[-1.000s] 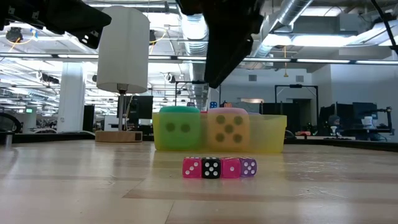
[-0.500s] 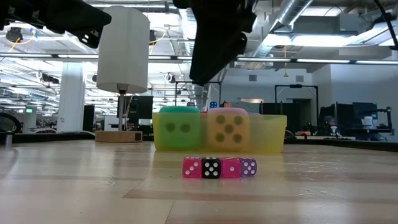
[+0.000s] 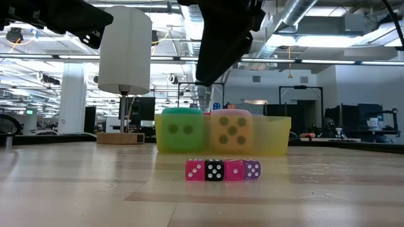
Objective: Pick & Place Dice
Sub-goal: Put the small purple dice into the yellow bin
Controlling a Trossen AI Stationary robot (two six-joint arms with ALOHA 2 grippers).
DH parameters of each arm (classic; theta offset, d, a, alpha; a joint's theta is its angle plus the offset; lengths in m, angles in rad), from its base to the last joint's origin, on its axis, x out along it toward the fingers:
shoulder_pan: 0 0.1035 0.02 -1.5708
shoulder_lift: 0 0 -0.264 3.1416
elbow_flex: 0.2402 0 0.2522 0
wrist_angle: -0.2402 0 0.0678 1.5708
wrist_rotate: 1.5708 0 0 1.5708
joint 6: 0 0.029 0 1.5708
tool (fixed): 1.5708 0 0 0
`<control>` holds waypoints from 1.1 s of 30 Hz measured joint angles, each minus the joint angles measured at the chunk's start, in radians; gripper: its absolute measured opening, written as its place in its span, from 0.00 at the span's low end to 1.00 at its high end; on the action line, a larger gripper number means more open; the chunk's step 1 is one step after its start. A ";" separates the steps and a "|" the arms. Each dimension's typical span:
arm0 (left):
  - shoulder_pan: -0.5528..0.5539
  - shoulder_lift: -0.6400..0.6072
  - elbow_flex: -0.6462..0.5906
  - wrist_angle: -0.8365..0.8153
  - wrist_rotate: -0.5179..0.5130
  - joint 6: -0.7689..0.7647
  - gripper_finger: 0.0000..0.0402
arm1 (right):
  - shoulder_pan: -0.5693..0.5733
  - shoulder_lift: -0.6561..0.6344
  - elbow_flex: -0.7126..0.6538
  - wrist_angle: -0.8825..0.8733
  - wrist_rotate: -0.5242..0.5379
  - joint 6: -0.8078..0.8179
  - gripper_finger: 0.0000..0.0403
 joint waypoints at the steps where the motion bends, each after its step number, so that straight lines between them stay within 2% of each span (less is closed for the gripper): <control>1: 0.000 0.000 0.000 0.000 0.000 0.000 0.00 | 0.001 0.000 0.000 0.004 0.000 -0.001 0.38; 11: 0.000 0.000 0.000 0.000 0.000 0.000 0.00 | -0.004 0.000 0.000 0.029 -0.078 -0.012 0.38; 33: 0.000 0.000 0.000 0.001 0.000 0.000 0.00 | -0.021 0.001 0.000 0.033 -0.082 -0.025 0.38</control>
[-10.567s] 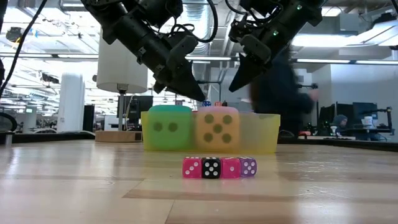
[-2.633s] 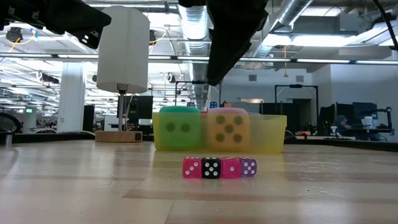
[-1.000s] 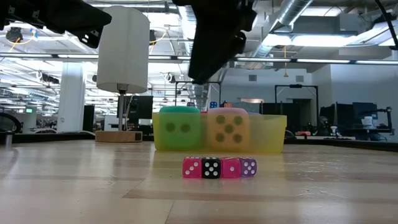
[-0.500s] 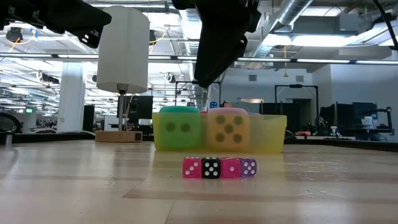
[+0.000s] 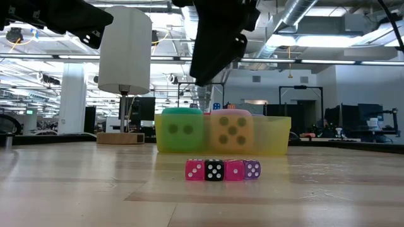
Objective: Pick & Place Dice
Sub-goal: Put the small purple dice into the yellow bin
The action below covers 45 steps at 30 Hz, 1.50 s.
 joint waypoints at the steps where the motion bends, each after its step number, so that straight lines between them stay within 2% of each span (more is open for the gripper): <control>1: 0.000 0.000 0.000 0.000 0.000 0.000 0.00 | -0.001 0.000 0.000 0.006 0.000 0.000 0.38; 13: 0.002 0.000 0.000 0.087 -0.005 0.000 0.00 | -0.017 0.000 0.000 0.017 -0.001 -0.071 0.38; 19: 0.002 0.000 0.000 0.075 -0.008 0.031 0.00 | -0.016 0.000 0.000 -0.040 -0.091 -0.123 0.38; 25: 0.002 0.000 0.000 0.076 -0.008 0.032 0.00 | 0.017 0.000 -0.004 -0.114 -0.104 -0.157 0.38; 45: 0.002 0.000 0.000 0.066 -0.008 0.031 0.00 | 0.087 0.001 -0.195 0.167 -0.103 -0.149 0.38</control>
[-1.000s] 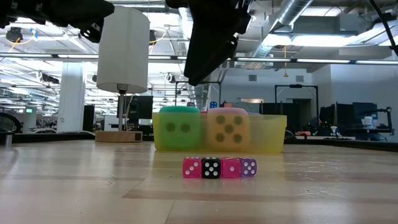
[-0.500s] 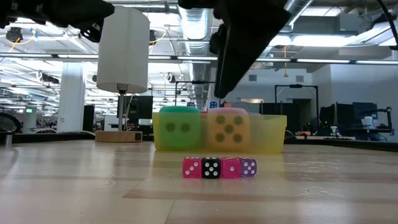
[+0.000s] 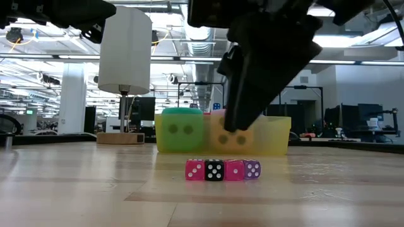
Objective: Pick & Place Dice
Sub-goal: Put the small purple dice into the yellow bin
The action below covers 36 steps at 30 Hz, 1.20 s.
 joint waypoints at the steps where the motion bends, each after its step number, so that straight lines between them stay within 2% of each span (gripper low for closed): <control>1: 0.000 0.000 0.000 0.000 0.000 0.000 0.00 | 0.000 0.000 -0.006 0.019 0.000 0.000 0.38; 15: 0.000 0.000 0.000 0.000 0.000 -0.001 0.00 | 0.015 0.000 -0.056 0.073 -0.032 0.045 0.38; 22: 0.000 0.000 0.000 -0.007 0.000 -0.001 0.00 | 0.036 0.000 -0.130 0.196 -0.027 0.046 0.38; 36: 0.000 0.000 0.000 -0.007 0.001 -0.001 0.00 | 0.032 0.000 -0.145 0.193 0.001 0.053 0.38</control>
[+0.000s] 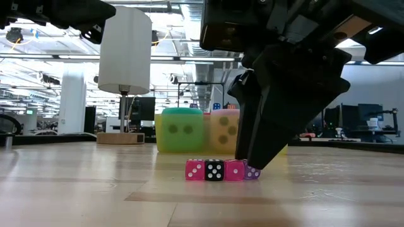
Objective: Pick & Place Dice
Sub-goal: Put the small purple dice into the yellow bin
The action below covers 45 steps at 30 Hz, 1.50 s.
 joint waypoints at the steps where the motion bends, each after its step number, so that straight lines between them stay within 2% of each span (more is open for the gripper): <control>1: 0.000 0.000 0.000 0.000 0.000 0.000 0.00 | 0.000 0.000 0.000 0.000 0.000 0.000 0.38; 7: 0.000 0.000 0.000 0.000 0.000 0.000 0.00 | 0.004 0.000 0.000 0.000 0.003 0.000 0.38; 12: 0.000 0.000 0.000 0.000 0.000 0.000 0.00 | 0.015 0.000 0.000 0.000 0.056 0.000 0.38; 21: 0.000 0.000 0.000 0.000 0.000 -0.001 0.00 | 0.021 0.019 -0.032 0.063 0.047 0.040 0.38; 31: 0.000 0.000 0.000 0.000 0.000 -0.004 0.00 | 0.024 0.019 -0.032 0.058 0.038 0.044 0.38; 45: 0.000 0.000 0.000 0.000 0.000 -0.004 0.00 | 0.024 0.019 -0.031 0.042 0.036 0.045 0.21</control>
